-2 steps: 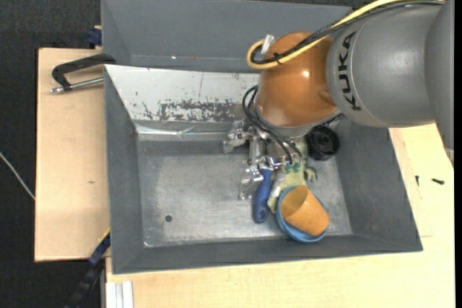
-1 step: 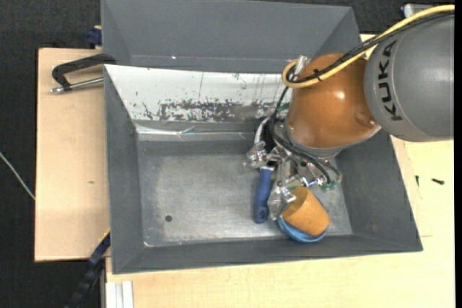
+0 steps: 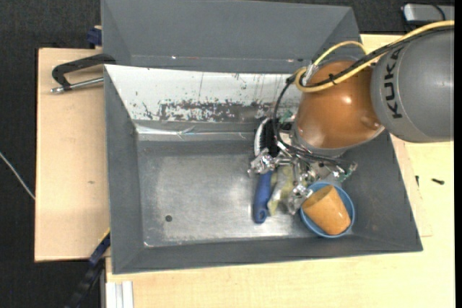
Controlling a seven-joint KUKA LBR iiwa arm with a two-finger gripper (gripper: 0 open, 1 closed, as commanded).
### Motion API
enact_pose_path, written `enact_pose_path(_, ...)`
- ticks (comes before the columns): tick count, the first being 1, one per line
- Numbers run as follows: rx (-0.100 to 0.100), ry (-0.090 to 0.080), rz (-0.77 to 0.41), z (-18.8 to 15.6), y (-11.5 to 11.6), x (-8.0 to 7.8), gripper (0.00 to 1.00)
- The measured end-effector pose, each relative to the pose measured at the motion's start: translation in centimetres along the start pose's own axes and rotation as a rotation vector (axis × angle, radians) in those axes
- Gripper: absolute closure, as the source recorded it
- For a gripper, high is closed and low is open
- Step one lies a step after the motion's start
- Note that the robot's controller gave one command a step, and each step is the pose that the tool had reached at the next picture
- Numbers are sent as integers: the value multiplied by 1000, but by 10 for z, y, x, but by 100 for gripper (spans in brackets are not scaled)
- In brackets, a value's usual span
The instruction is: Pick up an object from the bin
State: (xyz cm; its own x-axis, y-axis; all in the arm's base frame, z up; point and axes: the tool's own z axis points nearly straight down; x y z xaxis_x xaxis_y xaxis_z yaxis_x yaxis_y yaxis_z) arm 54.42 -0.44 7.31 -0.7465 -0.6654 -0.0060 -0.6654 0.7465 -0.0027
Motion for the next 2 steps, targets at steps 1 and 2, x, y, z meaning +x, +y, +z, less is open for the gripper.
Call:
enact_pose_path(1, 0, -5, -4, -2, 1, -3, 100)
enact_pose_path(2, 5, -4, -78, -142, -24, -10, 100)
